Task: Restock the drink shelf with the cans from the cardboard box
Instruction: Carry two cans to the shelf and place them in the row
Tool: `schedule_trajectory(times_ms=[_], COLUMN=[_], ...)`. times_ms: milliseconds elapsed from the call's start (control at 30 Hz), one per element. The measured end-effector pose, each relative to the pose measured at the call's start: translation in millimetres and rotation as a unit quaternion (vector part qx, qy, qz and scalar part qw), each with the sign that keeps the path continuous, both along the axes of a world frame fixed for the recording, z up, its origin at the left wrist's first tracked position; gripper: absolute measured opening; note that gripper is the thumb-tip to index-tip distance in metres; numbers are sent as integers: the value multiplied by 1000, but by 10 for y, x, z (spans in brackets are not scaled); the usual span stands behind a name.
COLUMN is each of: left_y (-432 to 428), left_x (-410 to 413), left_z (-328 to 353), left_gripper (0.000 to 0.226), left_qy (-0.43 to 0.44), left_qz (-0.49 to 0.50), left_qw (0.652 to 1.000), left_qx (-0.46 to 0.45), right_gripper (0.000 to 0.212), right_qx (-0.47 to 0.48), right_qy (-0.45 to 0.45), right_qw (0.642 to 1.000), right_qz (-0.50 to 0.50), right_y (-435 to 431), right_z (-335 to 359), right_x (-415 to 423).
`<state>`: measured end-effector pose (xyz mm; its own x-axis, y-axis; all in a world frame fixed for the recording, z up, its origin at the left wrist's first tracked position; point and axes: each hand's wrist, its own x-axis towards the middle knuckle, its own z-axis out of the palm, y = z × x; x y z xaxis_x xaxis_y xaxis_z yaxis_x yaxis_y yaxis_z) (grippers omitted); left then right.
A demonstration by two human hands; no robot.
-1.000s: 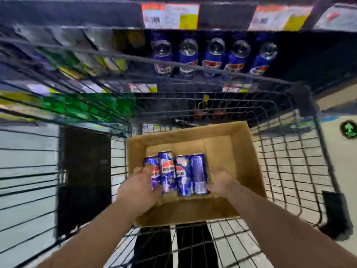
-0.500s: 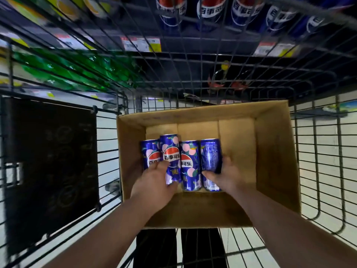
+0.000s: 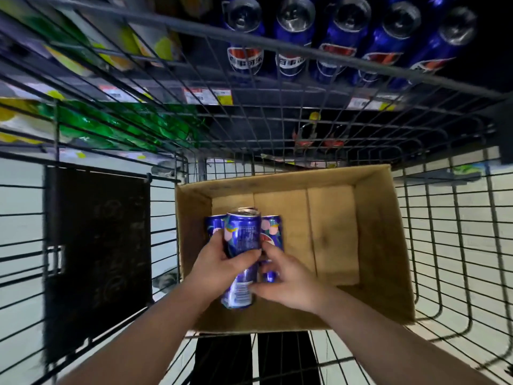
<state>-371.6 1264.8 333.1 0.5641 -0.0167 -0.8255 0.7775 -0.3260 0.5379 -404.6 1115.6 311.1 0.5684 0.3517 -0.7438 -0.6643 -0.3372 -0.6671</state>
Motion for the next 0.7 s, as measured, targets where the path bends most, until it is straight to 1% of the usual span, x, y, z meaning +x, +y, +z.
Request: schedule_trajectory(times_ms=[67, 100, 167, 200, 267, 333, 400, 467, 533, 600, 700], left_y=[82, 131, 219, 263, 338, 398, 431, 453, 457, 463, 449], left_x=[-20, -31, -49, -60, -74, -82, -95, -113, -117, -132, -131], left_z=[-68, -105, -175, -199, -238, -267, -271, -253, -183, -89, 130], left_gripper=[36, 36, 41, 45, 35, 33, 40, 42, 41, 40, 41], left_qy=[-17, -16, 1, 11, 18, 24, 26, 25, 27, 24, 19], left_qz=[-17, -12, 10, 28, 56, 77, 82, 89, 91, 84, 86], left_qw=[999, 998, 998, 998, 998, 996, 995, 995, 995, 996, 996], left_qx=[40, 51, 55, 49, 37, 40, 41, 33, 24, 25, 22], right_gripper=[62, 60, 58, 61, 71, 75, 69, 63, 58, 48, 49], right_qx=[-57, -116, -234, -253, -232, -225, -226, -222, -226, -216, -203], right_qy=[0, -5, 4, 23, 66, 75, 69, 70, 70, 70, 42], right_qw=[998, 993, 972, 967, 970, 968, 969, 970, 969, 969, 972], right_qz=[1, 4, 27, 18, -27, -79, -75, -67, -73, -93, -111], right_y=[-66, -97, -134, -130, -80, -11, 33, 31, -26, -87, -178], right_z=[-203, -301, -479, -592, -780, -937, -1020, -1022, -927, -727, -324], right_x=[-7, 4, 24, 15, 6, -16, -34, -23, -11, -13, -33])
